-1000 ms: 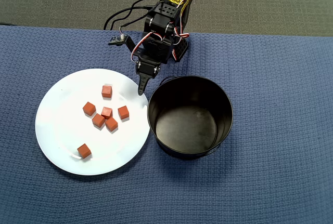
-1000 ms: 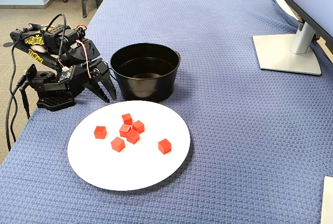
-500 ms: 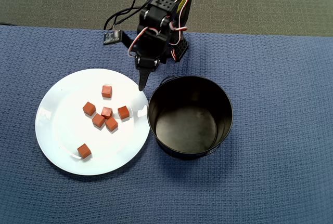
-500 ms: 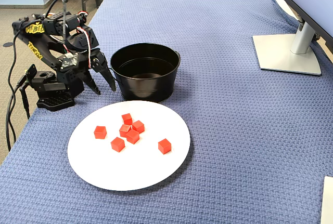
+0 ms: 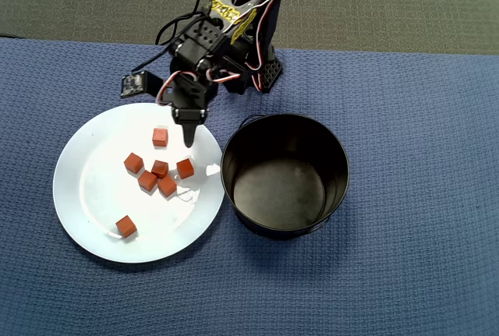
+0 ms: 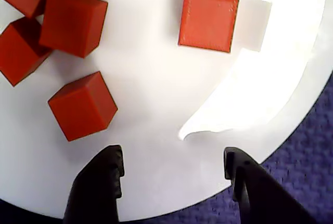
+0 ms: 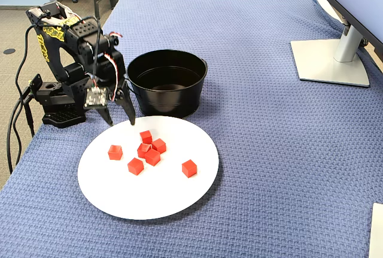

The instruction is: Pick up the red cubes from the white plate and place them in the black recipient

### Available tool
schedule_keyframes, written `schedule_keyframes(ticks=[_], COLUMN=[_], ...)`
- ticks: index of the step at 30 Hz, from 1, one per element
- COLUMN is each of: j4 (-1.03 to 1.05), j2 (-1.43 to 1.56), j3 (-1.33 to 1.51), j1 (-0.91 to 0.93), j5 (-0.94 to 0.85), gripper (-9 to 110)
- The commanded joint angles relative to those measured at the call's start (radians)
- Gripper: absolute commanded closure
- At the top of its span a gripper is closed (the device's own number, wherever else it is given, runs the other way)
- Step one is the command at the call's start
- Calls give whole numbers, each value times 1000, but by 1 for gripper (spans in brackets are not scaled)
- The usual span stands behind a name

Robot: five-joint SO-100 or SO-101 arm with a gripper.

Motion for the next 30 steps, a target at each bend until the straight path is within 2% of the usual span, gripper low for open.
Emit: schedule_keyframes(ticks=[1, 5, 12, 24, 30], j4=[-89, -178, -213, -249, -258], j2=[-55, -120, -196, -272, -330], j3=[-15, -18, -34, -95, -124], j1=[23, 37, 72, 164, 187], j5=[-104, -150, -133, 41, 40], gripper=[82, 82, 84, 86, 86])
